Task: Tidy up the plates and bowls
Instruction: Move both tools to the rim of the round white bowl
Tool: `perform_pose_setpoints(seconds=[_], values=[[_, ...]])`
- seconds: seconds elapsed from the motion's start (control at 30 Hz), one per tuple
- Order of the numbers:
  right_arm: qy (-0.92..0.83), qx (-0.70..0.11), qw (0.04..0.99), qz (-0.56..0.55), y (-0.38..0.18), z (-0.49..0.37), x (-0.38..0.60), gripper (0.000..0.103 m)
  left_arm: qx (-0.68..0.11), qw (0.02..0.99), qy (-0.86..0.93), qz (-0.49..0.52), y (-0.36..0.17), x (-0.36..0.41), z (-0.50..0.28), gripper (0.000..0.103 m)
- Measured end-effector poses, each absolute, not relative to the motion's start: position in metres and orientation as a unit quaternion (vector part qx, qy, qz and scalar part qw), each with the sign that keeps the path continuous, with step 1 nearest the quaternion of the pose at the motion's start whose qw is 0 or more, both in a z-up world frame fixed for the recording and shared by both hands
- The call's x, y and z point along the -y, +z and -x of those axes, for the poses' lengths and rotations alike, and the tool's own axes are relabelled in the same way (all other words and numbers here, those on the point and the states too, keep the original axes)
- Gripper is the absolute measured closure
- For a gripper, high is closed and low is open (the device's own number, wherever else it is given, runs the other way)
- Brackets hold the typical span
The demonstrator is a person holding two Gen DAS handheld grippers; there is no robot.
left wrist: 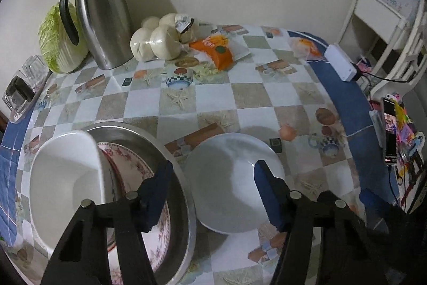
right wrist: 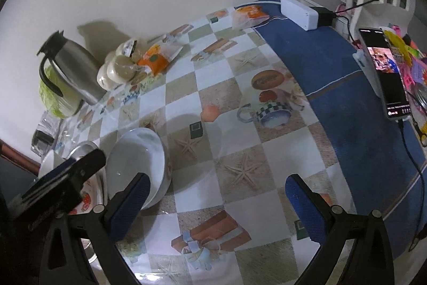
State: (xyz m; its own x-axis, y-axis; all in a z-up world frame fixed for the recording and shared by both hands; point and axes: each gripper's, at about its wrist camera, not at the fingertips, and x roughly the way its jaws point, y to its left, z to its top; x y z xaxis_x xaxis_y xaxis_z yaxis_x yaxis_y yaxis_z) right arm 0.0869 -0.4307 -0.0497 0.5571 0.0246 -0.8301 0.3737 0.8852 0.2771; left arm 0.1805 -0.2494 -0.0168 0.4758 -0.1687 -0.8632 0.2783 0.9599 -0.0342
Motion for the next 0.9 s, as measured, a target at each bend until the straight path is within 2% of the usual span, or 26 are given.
perform_pose_setpoints(seconds=[0.17, 0.3, 0.47, 0.53, 0.63, 0.7, 0.9], values=[[-0.092, -0.468, 0.851, -0.219, -0.058, -0.1, 0.421, 0.009, -0.5, 0.853, -0.139, -0.049, -0.021, 0.252, -0.191, 0.04], [-0.077, -0.476, 0.85, -0.211, -0.065, -0.111, 0.408, 0.02, -0.497, 0.853, -0.148, -0.057, -0.022, 0.259, -0.195, 0.044], [-0.07, -0.486, 0.848, -0.197, -0.072, -0.12, 0.393, 0.041, -0.505, 0.848, -0.152, -0.054, -0.027, 0.26, -0.199, 0.047], [-0.063, -0.49, 0.848, -0.194, -0.075, -0.124, 0.387, 0.057, -0.507, 0.847, -0.153, -0.05, -0.029, 0.259, -0.2, 0.047], [-0.062, -0.496, 0.845, -0.189, -0.079, -0.126, 0.383, 0.069, -0.509, 0.846, -0.152, -0.045, -0.029, 0.257, -0.2, 0.047], [-0.058, -0.496, 0.846, -0.187, -0.08, -0.127, 0.38, 0.074, -0.511, 0.845, -0.153, -0.042, -0.03, 0.256, -0.2, 0.047], [-0.07, -0.489, 0.848, -0.193, -0.078, -0.123, 0.39, 0.078, -0.516, 0.84, -0.16, -0.046, -0.034, 0.26, -0.197, 0.047]])
